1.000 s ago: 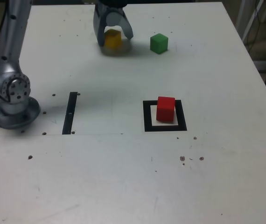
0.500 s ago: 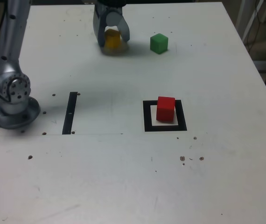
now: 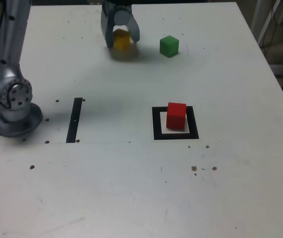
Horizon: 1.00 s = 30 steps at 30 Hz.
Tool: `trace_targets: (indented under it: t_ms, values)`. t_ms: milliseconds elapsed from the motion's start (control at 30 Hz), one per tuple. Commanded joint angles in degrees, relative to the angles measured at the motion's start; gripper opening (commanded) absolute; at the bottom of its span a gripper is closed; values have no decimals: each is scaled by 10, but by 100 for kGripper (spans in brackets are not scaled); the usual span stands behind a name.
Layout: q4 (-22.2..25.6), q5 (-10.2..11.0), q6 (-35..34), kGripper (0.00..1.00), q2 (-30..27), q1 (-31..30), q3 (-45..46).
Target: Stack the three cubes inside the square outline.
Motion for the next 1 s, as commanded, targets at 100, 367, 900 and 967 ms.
trace_targets:
  t_ms: [100,367,900,967]
  values:
    - [17,4,-3,56,-32,-18,-2]
    - [71,12,-26,56,-88,-84,-18]
    - [130,19,-121,56,-130,-252,-14]
    - [133,16,-136,56,-132,-275,-11]
